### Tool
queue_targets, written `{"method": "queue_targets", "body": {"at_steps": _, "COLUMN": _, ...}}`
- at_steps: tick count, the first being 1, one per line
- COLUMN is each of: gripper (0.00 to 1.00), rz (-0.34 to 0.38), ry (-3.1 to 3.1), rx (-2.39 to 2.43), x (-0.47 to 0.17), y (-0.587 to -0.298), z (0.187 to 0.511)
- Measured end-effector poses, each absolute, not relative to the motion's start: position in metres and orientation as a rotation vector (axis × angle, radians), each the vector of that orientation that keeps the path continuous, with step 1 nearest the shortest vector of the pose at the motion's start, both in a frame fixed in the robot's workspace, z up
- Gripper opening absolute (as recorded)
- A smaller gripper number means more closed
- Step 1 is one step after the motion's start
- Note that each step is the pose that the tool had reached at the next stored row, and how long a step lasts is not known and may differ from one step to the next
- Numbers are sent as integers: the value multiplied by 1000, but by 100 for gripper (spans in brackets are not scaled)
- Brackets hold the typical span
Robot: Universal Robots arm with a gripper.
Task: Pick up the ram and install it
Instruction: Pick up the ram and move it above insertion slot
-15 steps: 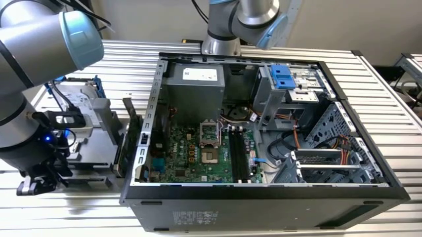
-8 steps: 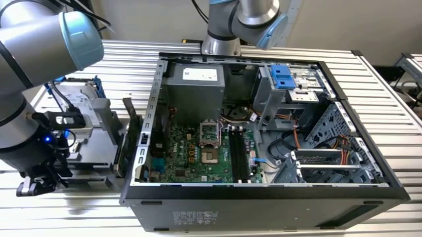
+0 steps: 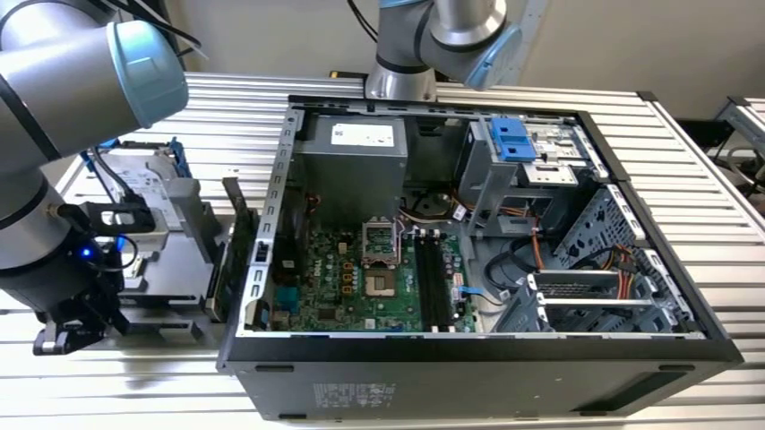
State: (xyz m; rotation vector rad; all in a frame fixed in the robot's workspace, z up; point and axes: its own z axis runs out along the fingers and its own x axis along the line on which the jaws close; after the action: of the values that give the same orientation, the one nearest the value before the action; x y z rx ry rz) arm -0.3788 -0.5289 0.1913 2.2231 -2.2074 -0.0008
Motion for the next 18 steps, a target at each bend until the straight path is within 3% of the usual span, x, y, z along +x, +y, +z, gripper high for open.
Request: {"method": "queue_targets", "body": {"at_steps": 18, "gripper": 0, "rz": -1, "ry": -2207, "rx": 2223, "x": -379, "y": -529, "z": 194}}
